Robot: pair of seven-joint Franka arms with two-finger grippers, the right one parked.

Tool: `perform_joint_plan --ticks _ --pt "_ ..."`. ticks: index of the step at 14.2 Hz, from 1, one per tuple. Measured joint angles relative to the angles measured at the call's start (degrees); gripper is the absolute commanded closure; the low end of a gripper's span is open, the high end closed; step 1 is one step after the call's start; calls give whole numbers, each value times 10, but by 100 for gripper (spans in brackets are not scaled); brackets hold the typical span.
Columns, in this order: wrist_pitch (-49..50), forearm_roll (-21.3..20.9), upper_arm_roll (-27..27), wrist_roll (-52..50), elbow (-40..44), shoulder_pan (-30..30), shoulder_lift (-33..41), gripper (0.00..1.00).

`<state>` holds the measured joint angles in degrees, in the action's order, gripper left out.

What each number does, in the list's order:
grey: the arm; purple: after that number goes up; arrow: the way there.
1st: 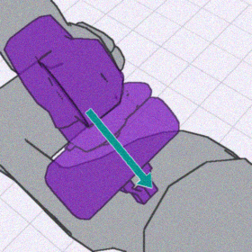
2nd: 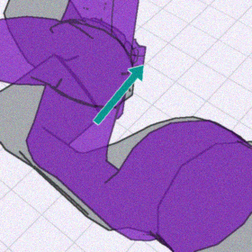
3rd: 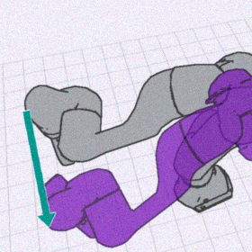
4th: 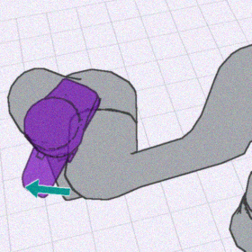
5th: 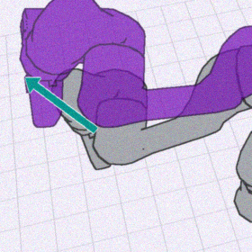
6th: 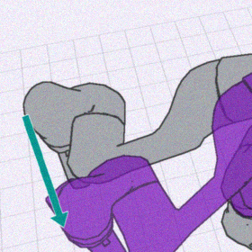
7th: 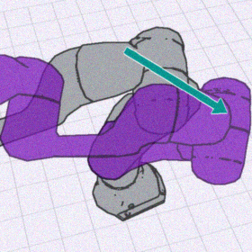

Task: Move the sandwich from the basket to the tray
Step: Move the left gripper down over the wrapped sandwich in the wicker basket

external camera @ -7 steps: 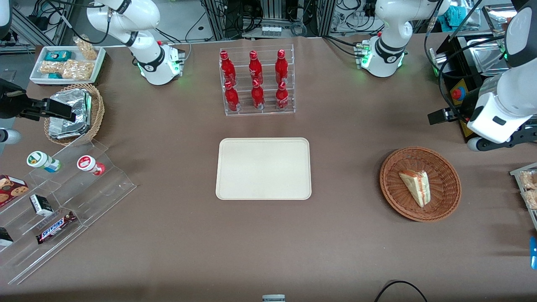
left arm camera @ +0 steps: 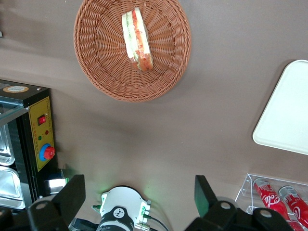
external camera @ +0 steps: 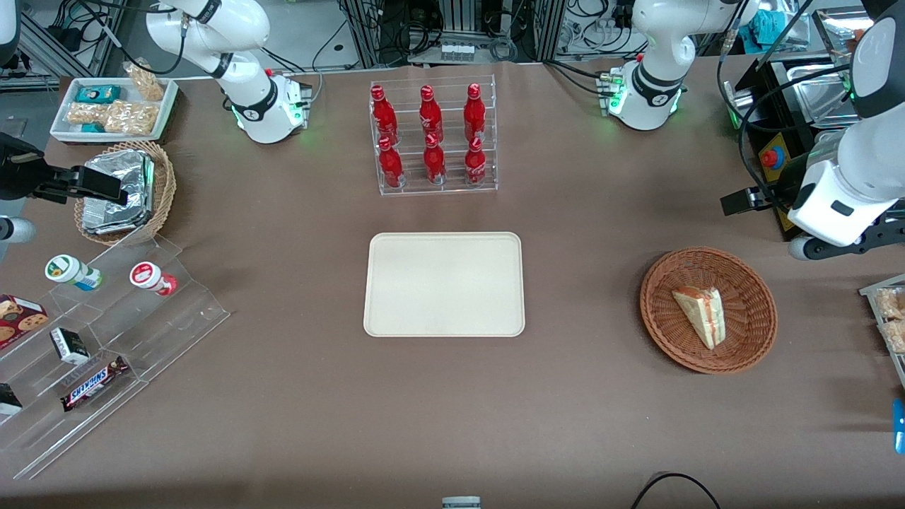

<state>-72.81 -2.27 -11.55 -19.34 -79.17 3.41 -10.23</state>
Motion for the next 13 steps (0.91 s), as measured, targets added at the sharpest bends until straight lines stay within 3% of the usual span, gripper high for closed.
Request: perform_joint_plan --ticks 8,13 --pt "-13 -2 5 -2 -27 12 -15 0" --pt "-218 -3 13 -2 -188 43 -20 0"
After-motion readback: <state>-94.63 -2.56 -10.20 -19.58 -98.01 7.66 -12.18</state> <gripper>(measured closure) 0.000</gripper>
